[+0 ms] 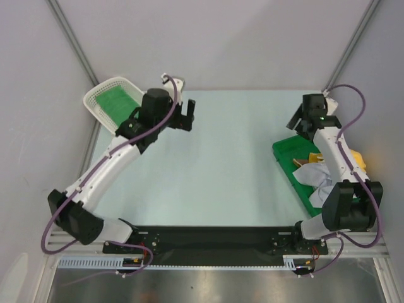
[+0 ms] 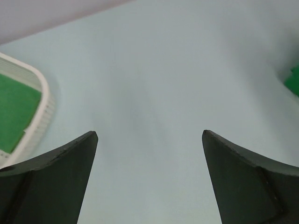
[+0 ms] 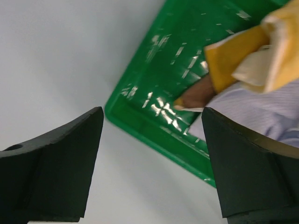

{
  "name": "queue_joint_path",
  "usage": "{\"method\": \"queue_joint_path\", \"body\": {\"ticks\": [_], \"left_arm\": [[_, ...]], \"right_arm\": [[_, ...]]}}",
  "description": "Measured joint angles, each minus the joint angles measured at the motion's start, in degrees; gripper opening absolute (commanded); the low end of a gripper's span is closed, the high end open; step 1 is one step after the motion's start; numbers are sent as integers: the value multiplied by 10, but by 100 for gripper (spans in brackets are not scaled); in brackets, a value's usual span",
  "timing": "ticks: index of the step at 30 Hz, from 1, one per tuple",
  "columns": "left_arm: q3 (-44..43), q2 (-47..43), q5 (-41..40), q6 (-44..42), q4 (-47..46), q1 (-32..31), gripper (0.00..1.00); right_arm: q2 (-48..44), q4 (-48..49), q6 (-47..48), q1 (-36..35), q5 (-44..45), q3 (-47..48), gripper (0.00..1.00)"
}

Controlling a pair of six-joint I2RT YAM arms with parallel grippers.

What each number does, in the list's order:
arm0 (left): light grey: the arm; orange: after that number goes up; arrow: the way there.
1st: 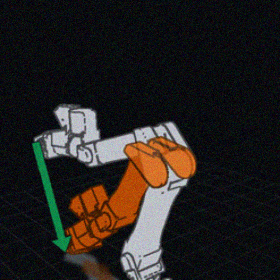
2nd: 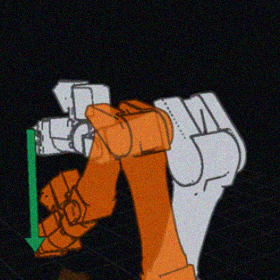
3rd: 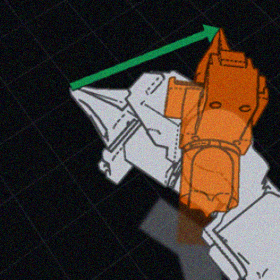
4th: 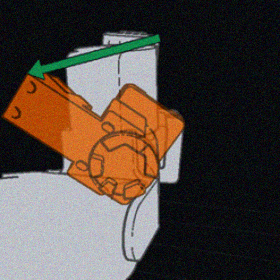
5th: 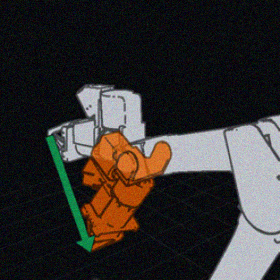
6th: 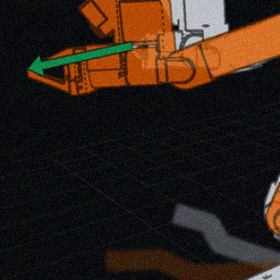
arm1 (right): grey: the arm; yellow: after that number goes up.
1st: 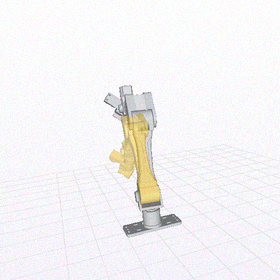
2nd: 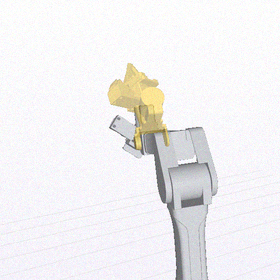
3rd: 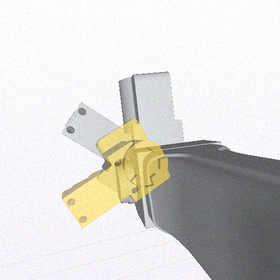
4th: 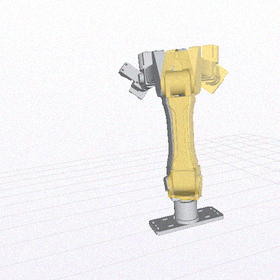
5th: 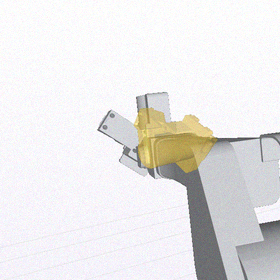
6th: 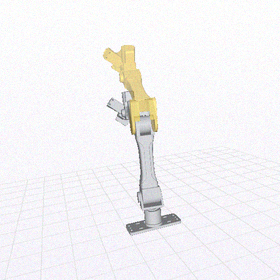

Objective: Fold and stack the towels
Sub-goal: Grab crumpled towel

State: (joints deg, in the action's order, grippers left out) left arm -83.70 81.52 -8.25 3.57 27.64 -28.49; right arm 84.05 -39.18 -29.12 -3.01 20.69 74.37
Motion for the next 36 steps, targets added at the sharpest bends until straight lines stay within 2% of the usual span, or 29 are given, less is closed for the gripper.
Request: {"method": "queue_joint_path", "body": {"ticks": [2,7,14,23,26,27,31,36], "left_arm": [[58,-44,15,13,-6,-27,100],[166,-122,38,43,-6,-27,100],[200,-171,83,64,-31,-19,100],[278,-228,110,70,-82,-19,100],[281,-232,108,70,-87,-19,100],[281,-234,104,70,-90,-19,100],[283,-245,85,69,-92,-19,100],[300,-274,55,69,-96,-19,100]], "right_arm": [[-2,-9,-1,38,10,-1,83],[-15,-43,-9,96,60,-9,77],[-87,-50,-4,162,117,-85,74],[-102,6,37,272,93,-176,66],[-93,24,50,294,79,-188,53],[-89,30,55,296,74,-190,35],[-88,40,72,295,54,-190,2],[-123,-16,71,273,33,-123,0]]}}
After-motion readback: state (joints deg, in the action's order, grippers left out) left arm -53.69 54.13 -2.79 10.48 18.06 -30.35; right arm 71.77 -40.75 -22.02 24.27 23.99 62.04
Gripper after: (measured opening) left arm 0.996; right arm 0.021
